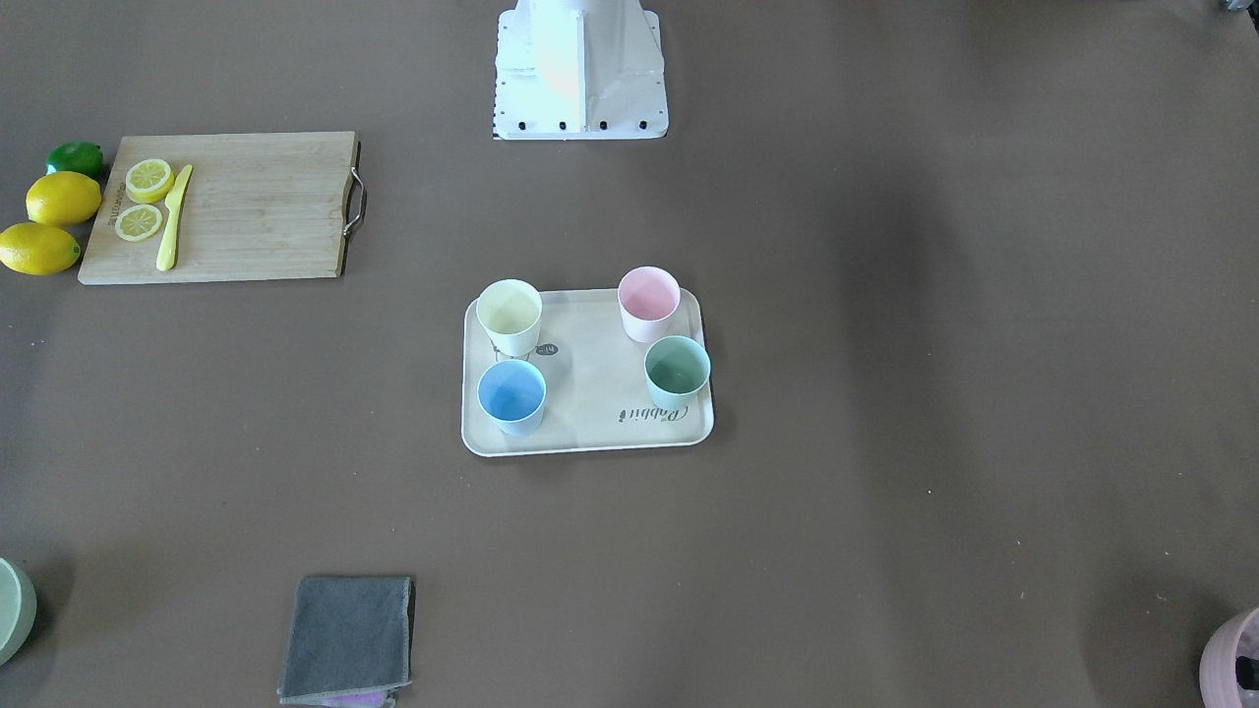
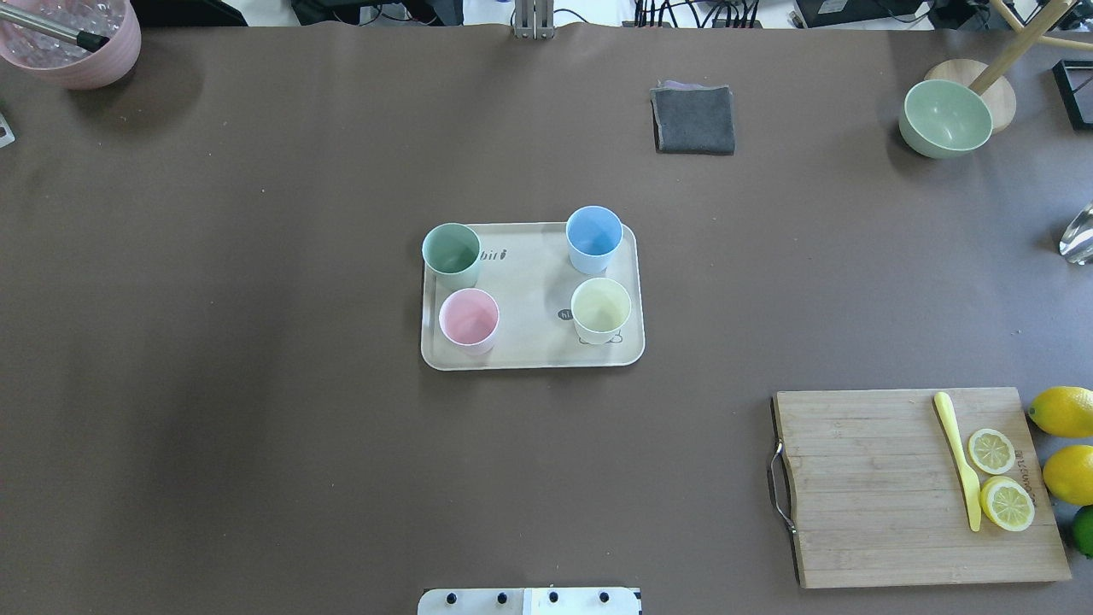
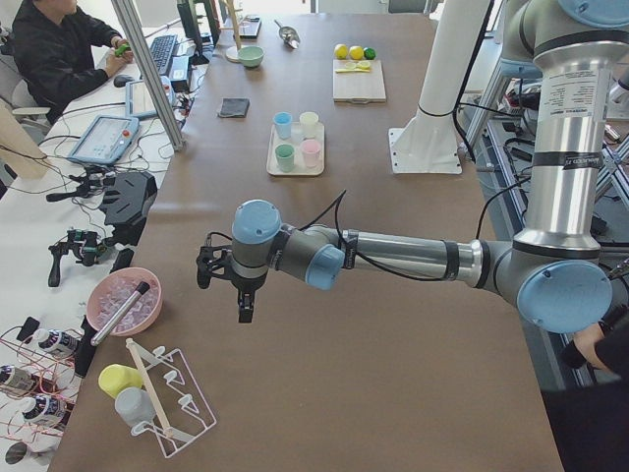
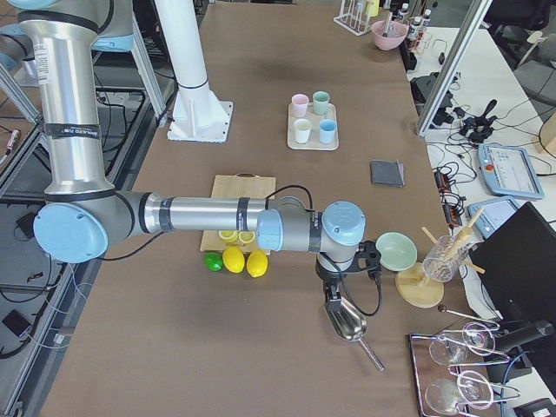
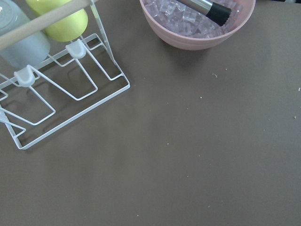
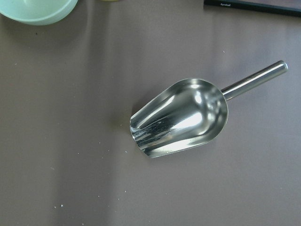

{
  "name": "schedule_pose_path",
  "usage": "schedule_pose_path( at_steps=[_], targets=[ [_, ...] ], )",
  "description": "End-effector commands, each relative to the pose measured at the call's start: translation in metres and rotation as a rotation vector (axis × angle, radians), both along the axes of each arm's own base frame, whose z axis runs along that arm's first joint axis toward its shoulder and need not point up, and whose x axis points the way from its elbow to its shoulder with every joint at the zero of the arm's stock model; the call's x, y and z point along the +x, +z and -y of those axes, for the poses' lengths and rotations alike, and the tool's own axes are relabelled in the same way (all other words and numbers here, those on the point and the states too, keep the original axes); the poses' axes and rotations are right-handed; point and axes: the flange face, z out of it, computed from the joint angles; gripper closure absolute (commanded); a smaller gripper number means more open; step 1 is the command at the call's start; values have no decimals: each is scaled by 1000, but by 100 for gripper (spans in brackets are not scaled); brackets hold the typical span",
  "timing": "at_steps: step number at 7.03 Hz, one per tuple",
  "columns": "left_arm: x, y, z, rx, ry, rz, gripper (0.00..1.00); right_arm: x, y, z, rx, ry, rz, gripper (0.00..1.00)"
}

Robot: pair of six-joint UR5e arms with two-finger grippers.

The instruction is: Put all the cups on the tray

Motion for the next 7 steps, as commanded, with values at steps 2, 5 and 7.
schedule_pose_path(
  at_steps=[2, 5, 7],
  targets=[
    [0, 2, -3, -7, -4, 3, 2, -1, -30, -2, -55, 61, 0, 0],
    [-17, -23, -11, -8, -18, -52, 2, -4, -31, 0, -53, 56, -1, 0],
    [-32, -3, -26, -7, -7, -36, 2, -8, -30, 1, -56, 51, 1, 0]
  ],
)
